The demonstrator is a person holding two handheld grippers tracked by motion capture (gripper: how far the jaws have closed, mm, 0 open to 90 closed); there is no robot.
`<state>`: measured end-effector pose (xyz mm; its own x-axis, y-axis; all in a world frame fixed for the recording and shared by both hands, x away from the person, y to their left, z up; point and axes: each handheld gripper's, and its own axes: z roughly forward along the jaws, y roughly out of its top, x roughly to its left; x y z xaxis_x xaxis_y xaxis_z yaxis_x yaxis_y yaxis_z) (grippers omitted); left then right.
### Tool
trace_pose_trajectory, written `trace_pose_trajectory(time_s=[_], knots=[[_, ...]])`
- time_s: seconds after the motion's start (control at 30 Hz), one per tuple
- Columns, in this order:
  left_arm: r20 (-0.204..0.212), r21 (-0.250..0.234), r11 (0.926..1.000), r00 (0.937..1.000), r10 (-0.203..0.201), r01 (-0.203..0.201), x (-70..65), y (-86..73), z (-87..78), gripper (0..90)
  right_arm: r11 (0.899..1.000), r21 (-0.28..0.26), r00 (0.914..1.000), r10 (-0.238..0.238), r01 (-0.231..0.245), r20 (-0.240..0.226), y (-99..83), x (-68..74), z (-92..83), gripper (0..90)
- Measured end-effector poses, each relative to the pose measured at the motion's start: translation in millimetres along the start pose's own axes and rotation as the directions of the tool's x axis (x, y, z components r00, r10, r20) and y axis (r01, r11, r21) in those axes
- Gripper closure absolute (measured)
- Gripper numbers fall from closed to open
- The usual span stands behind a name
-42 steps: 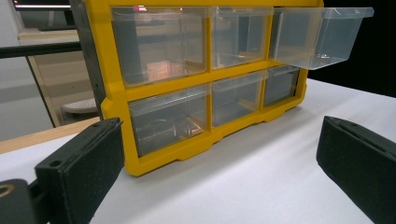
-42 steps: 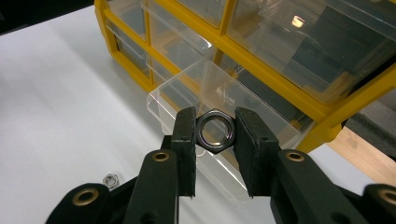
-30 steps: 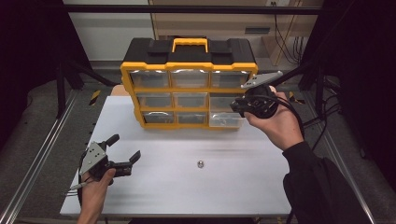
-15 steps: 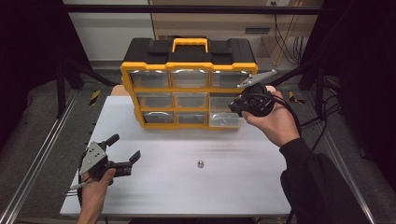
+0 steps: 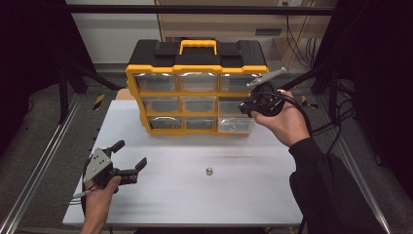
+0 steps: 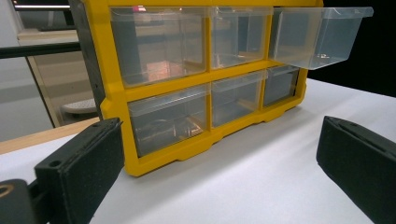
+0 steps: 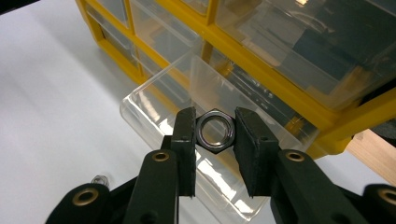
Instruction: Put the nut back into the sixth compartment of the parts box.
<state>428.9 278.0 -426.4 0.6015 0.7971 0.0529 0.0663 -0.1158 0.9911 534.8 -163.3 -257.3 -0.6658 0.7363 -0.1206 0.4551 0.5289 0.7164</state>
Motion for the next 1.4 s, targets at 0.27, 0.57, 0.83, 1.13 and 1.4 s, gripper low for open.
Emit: trace_pose_trajectory(time_s=[0.27,0.57,0.83,1.13,1.4], knots=[[-0.001,-0.001,1.0000,1.0000,-0.001,0.001,0.4,0.2,-0.3,0.7,1.000,0.008,0.9999,0.009,-0.009,-0.007,5.3,-0.8,5.2,69.9],[-0.001,-0.001,1.0000,1.0000,-0.001,0.001,0.5,0.2,-0.3,0.8,0.999,0.041,0.9997,0.026,-0.026,-0.001,7.7,-3.9,12.8,69.9],[-0.001,-0.002,1.0000,1.0000,-0.001,0.001,0.7,0.4,-0.5,0.8,0.998,0.055,0.9991,0.043,-0.043,0.008,7.9,-7.2,18.8,69.9],[0.000,-0.002,1.0000,1.0000,-0.003,0.003,0.9,0.4,-0.5,0.8,0.997,0.053,0.9985,0.054,-0.054,0.011,8.8,-3.6,25.6,62.0],[-0.001,-0.001,1.0000,1.0000,-0.001,0.001,0.6,0.3,-0.1,0.8,0.999,-0.028,0.9996,0.026,-0.026,0.010,8.1,9.7,13.2,45.6]])
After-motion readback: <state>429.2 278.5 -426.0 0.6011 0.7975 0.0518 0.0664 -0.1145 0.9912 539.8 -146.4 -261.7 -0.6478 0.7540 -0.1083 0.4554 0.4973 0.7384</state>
